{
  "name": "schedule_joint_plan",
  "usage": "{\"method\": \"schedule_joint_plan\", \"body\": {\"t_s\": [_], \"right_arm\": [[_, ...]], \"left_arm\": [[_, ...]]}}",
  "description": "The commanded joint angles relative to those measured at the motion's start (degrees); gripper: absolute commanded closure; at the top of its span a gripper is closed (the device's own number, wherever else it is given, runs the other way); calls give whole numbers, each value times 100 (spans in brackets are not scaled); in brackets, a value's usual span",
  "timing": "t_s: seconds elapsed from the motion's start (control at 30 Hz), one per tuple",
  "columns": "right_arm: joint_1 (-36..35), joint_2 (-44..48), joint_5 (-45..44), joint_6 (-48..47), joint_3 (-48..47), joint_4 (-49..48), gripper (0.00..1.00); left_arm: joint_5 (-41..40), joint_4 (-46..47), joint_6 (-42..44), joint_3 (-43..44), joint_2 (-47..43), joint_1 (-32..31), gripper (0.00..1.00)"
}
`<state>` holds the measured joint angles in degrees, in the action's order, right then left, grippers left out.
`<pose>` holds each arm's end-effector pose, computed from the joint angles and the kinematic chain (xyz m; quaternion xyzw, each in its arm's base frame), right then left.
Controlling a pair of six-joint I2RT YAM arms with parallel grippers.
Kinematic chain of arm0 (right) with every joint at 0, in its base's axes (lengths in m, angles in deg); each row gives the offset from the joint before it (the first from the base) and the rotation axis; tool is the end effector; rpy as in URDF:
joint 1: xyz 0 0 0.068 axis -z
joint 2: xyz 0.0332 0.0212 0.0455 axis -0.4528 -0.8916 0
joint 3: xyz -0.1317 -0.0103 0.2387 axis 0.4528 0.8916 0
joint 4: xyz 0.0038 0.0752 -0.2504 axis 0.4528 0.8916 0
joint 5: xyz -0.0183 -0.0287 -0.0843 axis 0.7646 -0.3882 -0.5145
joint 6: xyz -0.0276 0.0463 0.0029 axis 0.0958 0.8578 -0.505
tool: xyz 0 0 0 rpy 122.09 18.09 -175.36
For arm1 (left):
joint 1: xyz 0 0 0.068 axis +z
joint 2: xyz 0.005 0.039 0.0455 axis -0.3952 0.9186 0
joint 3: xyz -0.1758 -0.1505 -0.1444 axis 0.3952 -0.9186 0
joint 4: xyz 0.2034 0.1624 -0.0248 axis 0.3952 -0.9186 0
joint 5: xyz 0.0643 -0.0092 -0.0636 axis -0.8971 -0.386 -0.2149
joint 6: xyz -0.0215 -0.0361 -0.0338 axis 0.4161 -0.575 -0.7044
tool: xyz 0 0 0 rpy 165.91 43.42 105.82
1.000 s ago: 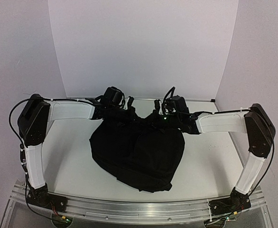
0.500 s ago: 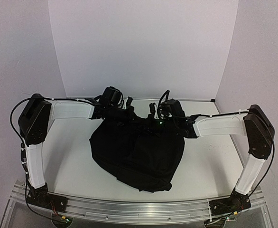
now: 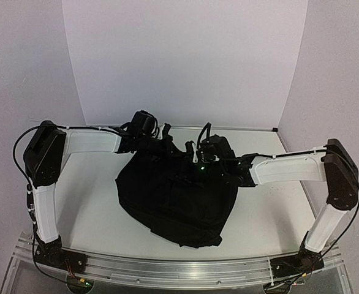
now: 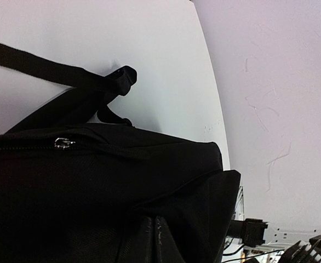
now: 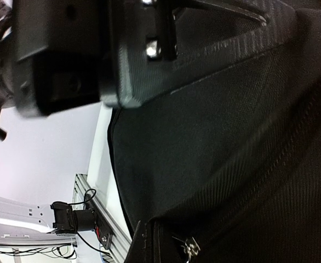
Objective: Pack the student bag
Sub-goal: Zip the student bag at the center of the board.
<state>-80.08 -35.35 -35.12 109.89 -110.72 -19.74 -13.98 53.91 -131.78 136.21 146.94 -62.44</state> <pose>0.2292 0.3251 0.2335 -0.0936 0.8352 0.5005 0.2075 0.3416 -0.3011 0.2247 0.0767 0.8597 -0.4711 0.1818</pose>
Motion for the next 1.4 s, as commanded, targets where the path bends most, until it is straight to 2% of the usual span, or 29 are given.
{"method": "schedule_joint_plan", "body": {"t_s": [0.0, 0.07, 0.17, 0.33, 0.43, 0.63, 0.77, 0.87, 0.9, 1.1, 1.37], "right_arm": [[-197, 504, -100, 90, 310, 38, 100], [-197, 579, -234, 52, 434, 30, 100], [-202, 575, -262, -16, 503, -6, 100], [-200, 527, -245, -77, 520, -98, 100], [-200, 502, -232, -80, 517, -116, 100], [-197, 498, -207, -71, 533, -148, 100], [-196, 535, -211, -71, 561, -156, 100], [-204, 596, -149, -101, 565, -156, 100], [-207, 617, -77, -127, 563, -156, 100], [-410, 705, 138, -148, 697, -156, 100], [-815, 997, 115, 0, 867, -147, 100]], "left_arm": [[-197, 588, 154, 26, -203, 128, 72], [-178, 545, 293, -98, -389, 126, 52], [32, 338, 562, -243, -637, 94, 32], [111, -699, 1170, -141, -734, -160, 27], [110, -1075, 1419, -34, -705, -319, 30], [-15, -1278, 1479, 7, -654, -487, 47], [47, -1233, 1473, 13, -581, -537, 46], [-156, -1299, 1421, 58, -478, -540, 63], [-238, -1330, 1373, 71, -448, -540, 64], [-674, -1089, 1091, 26, -335, -501, 66], [-638, -599, 743, -236, -308, -320, 67]]}}
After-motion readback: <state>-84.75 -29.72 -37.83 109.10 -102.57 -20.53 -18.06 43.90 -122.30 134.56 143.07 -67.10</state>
